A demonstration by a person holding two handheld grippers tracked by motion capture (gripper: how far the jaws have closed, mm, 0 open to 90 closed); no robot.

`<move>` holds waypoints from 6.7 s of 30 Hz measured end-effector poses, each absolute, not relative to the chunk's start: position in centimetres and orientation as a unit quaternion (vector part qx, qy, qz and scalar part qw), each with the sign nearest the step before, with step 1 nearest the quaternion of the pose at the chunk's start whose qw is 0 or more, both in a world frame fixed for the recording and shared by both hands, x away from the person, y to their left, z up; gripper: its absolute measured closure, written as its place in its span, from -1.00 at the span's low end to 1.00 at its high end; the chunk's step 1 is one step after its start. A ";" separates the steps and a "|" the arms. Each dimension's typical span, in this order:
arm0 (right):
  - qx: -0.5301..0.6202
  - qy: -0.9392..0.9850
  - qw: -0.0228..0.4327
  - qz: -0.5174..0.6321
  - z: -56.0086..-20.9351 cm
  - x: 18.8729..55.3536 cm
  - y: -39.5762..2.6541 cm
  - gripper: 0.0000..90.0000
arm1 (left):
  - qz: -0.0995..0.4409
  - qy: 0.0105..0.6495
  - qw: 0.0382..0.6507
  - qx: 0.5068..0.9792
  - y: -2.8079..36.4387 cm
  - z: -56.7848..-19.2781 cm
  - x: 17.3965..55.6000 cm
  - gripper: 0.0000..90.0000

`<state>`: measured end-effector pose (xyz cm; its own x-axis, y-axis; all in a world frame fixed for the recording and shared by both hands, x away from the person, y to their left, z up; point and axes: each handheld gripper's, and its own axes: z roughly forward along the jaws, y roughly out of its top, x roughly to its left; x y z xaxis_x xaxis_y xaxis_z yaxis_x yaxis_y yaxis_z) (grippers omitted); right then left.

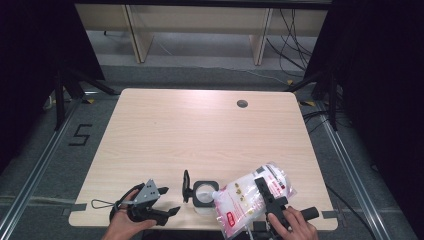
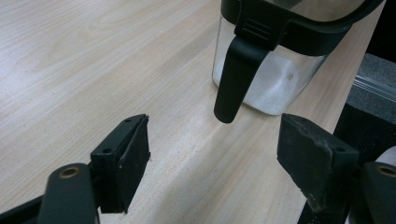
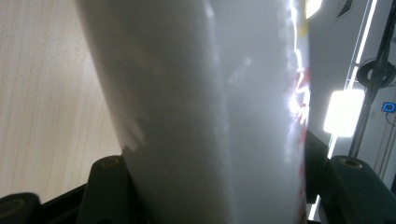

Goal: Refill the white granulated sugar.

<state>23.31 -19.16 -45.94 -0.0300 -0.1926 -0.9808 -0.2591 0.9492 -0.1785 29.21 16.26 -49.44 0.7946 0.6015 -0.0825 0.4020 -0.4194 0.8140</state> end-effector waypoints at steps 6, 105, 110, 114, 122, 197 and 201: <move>-0.160 0.718 0.677 0.022 -45.8 23.3 -19.1 -0.06 | 0.109 0.296 0.444 0.839 16.4 -49.4 29.3 -0.45; -0.168 0.715 0.678 0.022 -45.3 23.0 -19.0 -0.03 | 0.117 0.294 0.439 0.841 16.4 -49.4 29.3 -0.45; -0.152 0.716 0.681 0.029 -45.5 22.9 -19.0 -0.03 | 0.117 0.294 0.440 0.841 16.4 -49.4 29.3 -0.45; -0.153 0.716 0.681 0.030 -45.6 22.9 -19.0 -0.03 | 0.120 0.290 0.434 0.845 16.5 -49.4 29.4 -0.45; -0.154 0.714 0.682 0.027 -45.5 22.9 -19.0 -0.03 | 0.120 0.291 0.436 0.843 16.4 -49.4 29.3 -0.45; -0.136 0.723 0.676 0.043 -45.4 22.9 -19.2 0.01 | 0.113 0.293 0.445 0.839 16.3 -49.4 29.3 -0.45; -0.154 0.713 0.683 0.038 -45.2 23.0 -19.1 0.01 | 0.115 0.291 0.445 0.839 16.3 -49.4 29.3 -0.45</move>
<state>22.97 -19.13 -45.19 -0.0192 -0.1675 -0.9857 -0.2716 0.9497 -0.1561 29.33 16.34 -49.38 0.8047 0.5901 -0.0654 0.3855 -0.4355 0.8134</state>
